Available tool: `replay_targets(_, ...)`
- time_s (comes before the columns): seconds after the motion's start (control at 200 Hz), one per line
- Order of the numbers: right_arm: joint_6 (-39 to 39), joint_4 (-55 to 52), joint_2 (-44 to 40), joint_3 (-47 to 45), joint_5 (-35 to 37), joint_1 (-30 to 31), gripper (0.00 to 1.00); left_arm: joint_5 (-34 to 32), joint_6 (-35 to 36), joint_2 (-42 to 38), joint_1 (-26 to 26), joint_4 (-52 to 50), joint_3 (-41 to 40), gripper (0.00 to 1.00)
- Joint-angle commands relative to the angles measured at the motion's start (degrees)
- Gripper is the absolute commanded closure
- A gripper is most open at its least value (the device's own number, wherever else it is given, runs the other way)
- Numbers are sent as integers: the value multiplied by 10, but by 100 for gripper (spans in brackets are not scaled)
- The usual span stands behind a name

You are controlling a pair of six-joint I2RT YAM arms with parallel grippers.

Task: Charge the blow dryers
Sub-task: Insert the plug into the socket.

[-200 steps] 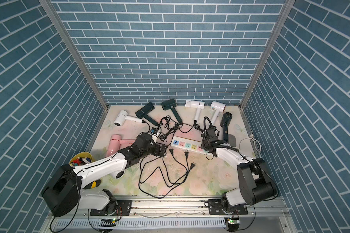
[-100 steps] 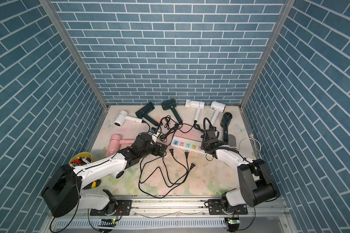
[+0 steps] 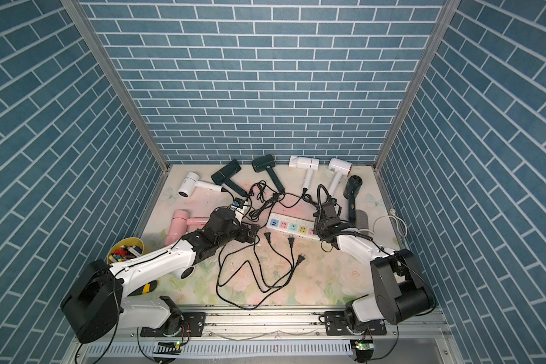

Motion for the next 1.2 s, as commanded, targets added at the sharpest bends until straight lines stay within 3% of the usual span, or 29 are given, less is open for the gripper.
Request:
replay_targets(0.0, -11, -59, 29, -37, -12, 10, 100, -9, 7, -11, -1, -2, -9, 1)
replay_targets(0.715, 25, -61, 28, -55, 79, 78, 100, -29, 9, -43, -1, -4, -12, 1)
replay_targets(1.195, 82, -32, 89, -81, 39, 94, 100, -38, 18, -33, -1, -8, -11, 1)
